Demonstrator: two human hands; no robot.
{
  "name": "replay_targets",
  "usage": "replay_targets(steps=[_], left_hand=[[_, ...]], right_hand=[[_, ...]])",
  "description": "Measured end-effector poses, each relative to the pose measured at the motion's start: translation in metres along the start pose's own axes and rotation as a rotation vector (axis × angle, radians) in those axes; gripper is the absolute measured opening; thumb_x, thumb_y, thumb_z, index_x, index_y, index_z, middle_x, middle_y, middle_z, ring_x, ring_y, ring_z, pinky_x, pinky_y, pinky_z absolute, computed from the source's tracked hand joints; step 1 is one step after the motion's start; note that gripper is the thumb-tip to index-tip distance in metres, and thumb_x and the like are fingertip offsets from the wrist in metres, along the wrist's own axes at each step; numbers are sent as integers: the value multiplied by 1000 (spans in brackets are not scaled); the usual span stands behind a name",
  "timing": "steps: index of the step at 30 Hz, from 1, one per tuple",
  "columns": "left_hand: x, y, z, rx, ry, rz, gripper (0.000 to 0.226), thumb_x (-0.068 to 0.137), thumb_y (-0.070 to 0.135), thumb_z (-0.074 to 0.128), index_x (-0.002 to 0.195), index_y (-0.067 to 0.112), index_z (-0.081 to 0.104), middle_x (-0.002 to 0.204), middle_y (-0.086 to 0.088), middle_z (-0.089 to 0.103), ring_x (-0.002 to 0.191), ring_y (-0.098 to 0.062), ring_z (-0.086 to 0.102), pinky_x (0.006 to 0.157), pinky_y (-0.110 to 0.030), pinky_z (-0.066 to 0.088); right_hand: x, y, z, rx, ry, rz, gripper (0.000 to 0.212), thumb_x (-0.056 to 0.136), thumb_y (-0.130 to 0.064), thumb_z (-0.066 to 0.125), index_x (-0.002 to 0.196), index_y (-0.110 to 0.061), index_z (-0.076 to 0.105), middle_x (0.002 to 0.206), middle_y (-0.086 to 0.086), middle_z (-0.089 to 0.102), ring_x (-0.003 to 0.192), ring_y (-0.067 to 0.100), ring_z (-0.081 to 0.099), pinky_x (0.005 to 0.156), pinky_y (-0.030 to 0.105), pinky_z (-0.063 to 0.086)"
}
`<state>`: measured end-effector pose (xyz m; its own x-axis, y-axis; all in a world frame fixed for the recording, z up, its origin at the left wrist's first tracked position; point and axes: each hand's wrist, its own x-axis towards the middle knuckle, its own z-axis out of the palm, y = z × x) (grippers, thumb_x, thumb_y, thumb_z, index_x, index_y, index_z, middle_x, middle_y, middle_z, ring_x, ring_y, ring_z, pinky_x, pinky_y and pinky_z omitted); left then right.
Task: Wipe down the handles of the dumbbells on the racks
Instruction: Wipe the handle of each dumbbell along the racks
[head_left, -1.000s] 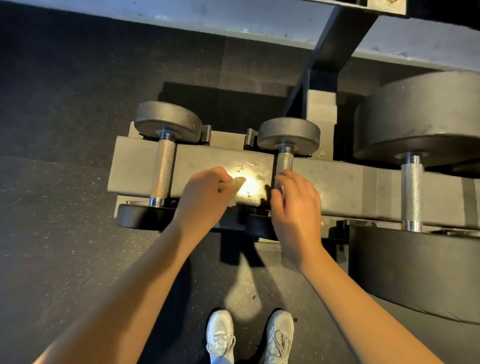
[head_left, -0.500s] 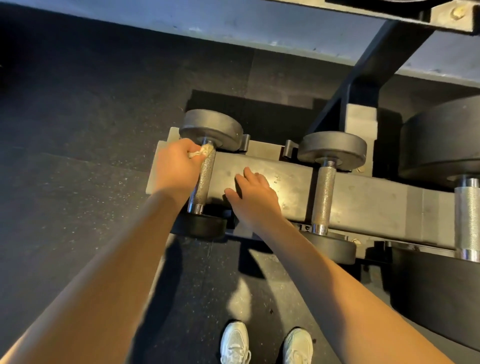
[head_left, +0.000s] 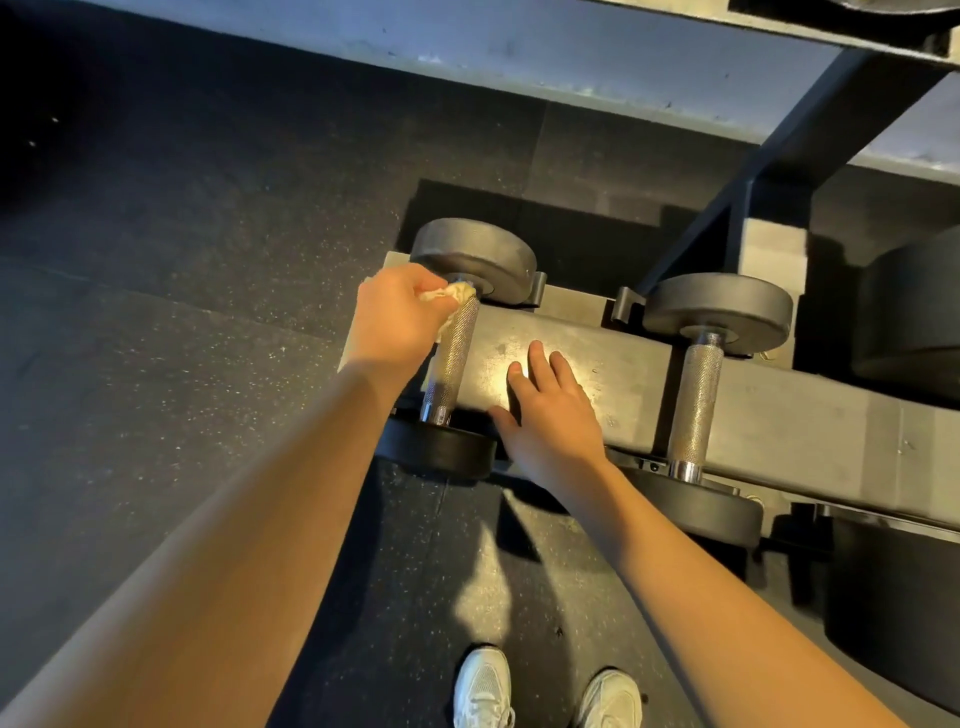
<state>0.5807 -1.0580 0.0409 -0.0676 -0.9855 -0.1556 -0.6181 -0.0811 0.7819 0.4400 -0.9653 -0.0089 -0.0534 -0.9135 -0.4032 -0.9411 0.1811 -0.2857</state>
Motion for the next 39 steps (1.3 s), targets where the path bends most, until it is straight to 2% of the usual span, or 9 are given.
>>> replay_targets(steps=[6,10,14,18,23,26,30,35,39], left_hand=[[-8,-10,2,36,-42,-60,7,88,18,66,83,13,64,72,4,57,68,-4,54,59,-4,40],[-10,-13,-11,47,-228,-224,11,83,11,70,88,1,68,85,-10,67,85,-22,66,81,-35,56],[-10,-6,-17,291,-397,-224,16,84,18,70,73,9,62,72,-2,59,70,-13,56,65,-23,49],[-8,-1,-24,418,-557,-193,30,86,32,67,68,10,59,68,-6,59,67,-18,56,73,-32,51],[1,1,-20,222,-279,-166,7,85,11,65,80,7,63,79,-4,60,77,-14,56,59,-15,43],[7,2,-10,153,-122,-81,24,88,10,58,64,12,55,63,-1,49,57,-8,43,49,-12,34],[0,-2,-5,133,-163,-99,23,90,12,58,68,14,53,65,2,47,58,-5,41,52,-14,33],[-4,-4,-24,212,-449,-207,6,84,4,64,79,5,61,78,-6,58,74,-14,55,64,-20,46],[0,1,-21,219,-383,-159,8,86,11,67,83,10,60,77,2,55,73,-6,51,58,-16,37]], right_hand=[[-1,2,3,-20,16,-14,63,98,-44,39,152,-19,17,161,3,-6,147,26,-7,120,43,10],[-2,4,3,-23,18,-19,63,98,-44,40,152,-20,16,161,3,-6,147,26,-7,120,43,10],[-4,4,4,-32,29,-30,63,98,-42,41,151,-20,16,161,3,-6,147,26,-7,119,44,11],[-5,7,4,-55,27,-60,62,99,-41,41,151,-19,15,161,4,-6,147,27,-6,119,45,14],[-6,7,4,-61,30,-64,62,99,-41,40,151,-19,15,161,4,-5,147,27,-6,119,44,14],[-5,9,5,-88,38,-68,61,100,-42,37,152,-20,14,161,3,-5,147,26,-5,119,43,14],[-5,9,6,-100,44,-67,60,100,-43,34,152,-20,12,161,3,-5,147,26,-5,119,42,14],[-5,8,4,-108,37,-69,61,100,-43,36,152,-20,13,161,4,-4,147,26,-5,119,42,14],[-6,6,5,-126,43,-67,62,100,-42,37,152,-20,13,161,4,-5,147,27,-5,119,42,14]])
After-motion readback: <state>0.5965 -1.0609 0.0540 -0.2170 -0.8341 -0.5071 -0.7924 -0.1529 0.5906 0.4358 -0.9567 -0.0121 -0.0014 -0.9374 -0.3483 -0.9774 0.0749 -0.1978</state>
